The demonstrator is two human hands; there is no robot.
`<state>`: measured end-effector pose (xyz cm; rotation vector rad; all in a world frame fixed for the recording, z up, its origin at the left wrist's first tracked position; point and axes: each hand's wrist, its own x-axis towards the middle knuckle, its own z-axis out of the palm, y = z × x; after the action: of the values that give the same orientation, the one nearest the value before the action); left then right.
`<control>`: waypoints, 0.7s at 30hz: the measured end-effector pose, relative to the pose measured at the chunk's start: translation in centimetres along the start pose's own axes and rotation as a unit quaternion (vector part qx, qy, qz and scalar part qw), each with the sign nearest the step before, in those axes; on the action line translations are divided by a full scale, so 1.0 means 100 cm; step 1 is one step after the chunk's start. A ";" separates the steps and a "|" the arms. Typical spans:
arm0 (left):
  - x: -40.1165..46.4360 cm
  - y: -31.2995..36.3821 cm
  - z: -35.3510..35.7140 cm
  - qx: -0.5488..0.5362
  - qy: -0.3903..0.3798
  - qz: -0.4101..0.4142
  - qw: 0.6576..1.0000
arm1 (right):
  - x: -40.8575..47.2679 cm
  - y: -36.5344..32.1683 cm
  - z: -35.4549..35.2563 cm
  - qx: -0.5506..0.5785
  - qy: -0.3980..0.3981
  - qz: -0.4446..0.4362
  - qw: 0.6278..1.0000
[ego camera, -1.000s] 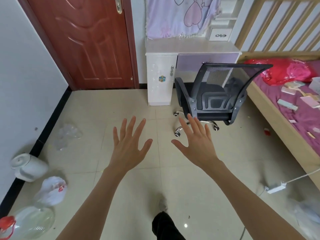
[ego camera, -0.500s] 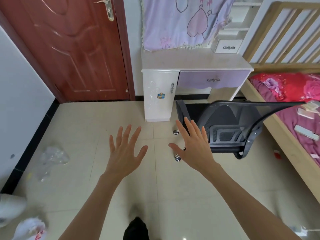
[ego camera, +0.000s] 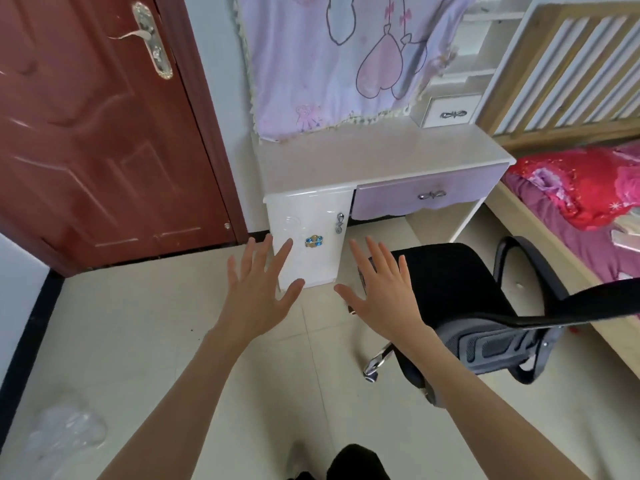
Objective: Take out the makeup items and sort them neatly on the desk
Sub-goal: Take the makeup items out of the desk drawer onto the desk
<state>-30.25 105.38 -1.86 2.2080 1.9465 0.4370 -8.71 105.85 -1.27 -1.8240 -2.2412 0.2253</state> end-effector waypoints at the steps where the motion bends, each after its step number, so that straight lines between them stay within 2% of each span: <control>1: 0.015 -0.003 0.002 -0.003 -0.005 0.010 1.000 | 0.014 0.002 0.002 0.001 -0.002 0.010 1.000; 12: 0.185 -0.030 0.060 -0.013 -0.076 0.044 0.996 | 0.170 0.055 0.040 0.009 -0.028 0.080 0.996; 21: 0.366 -0.008 0.100 0.031 -0.131 0.112 0.985 | 0.308 0.136 0.050 0.018 -0.034 0.140 0.989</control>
<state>-23.83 142.34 -7.56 2.3934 1.6087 0.1042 -3.21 138.96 -6.98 -2.1373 -2.0002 0.3812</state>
